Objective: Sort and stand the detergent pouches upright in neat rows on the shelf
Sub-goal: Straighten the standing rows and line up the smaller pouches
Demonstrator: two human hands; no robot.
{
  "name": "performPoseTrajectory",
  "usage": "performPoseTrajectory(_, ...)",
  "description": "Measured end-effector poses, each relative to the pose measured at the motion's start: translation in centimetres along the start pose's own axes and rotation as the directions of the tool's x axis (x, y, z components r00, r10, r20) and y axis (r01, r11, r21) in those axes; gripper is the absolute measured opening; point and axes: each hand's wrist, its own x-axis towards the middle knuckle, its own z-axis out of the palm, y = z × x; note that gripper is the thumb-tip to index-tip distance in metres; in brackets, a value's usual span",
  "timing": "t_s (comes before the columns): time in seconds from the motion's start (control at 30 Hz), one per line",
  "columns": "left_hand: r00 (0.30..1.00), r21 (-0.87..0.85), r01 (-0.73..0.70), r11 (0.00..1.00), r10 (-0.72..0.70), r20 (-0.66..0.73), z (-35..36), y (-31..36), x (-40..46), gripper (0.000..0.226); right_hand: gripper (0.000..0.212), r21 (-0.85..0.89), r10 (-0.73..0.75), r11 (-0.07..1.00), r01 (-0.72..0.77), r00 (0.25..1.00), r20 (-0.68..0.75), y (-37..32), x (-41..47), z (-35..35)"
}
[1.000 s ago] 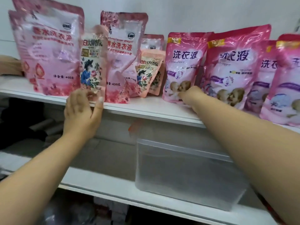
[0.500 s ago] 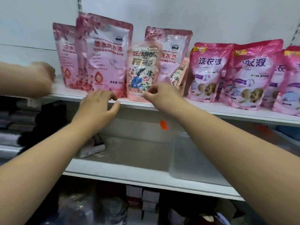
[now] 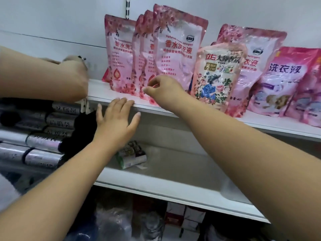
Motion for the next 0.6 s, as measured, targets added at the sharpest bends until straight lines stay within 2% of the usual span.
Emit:
performPoseTrajectory(0.17, 0.982, 0.008, -0.172, 0.985, 0.172, -0.076, -0.5, -2.5, 0.4, 0.071, 0.028, 0.086, -0.134, 0.988, 0.130, 0.990, 0.039, -2.0, 4.9, 2.4)
performPoseTrajectory(0.27, 0.938, 0.027, -0.329, 0.944, 0.330, -0.106, -0.5, -4.4, 1.1, 0.055, 0.029, 0.014, -0.234, 0.972, 0.234, 0.971, 0.050, -3.9, 9.1, 3.9)
performPoseTrajectory(0.37, 0.897, 0.080, -0.408, 0.909, 0.416, -0.148, 0.4, -6.0, 1.4, 0.046, 0.037, -0.120, -0.318, 0.932, 0.341, 0.931, 0.177, -5.0, 13.1, 6.8)
performPoseTrajectory(0.47, 0.852, 0.050, -0.477, 0.877, 0.476, -0.219, 0.6, -6.8, 1.9, 0.042, 0.045, -0.256, -0.290, 0.895, 0.366, 0.912, 0.291, -4.4, 16.0, 8.4)
performPoseTrajectory(0.6, 0.776, 0.065, -0.570, 0.819, 0.562, -0.285, 0.9, -8.3, 2.9, 0.039, 0.052, -0.477, -0.145, 0.813, 0.333, 0.910, 0.389, -3.2, 17.7, 9.4)
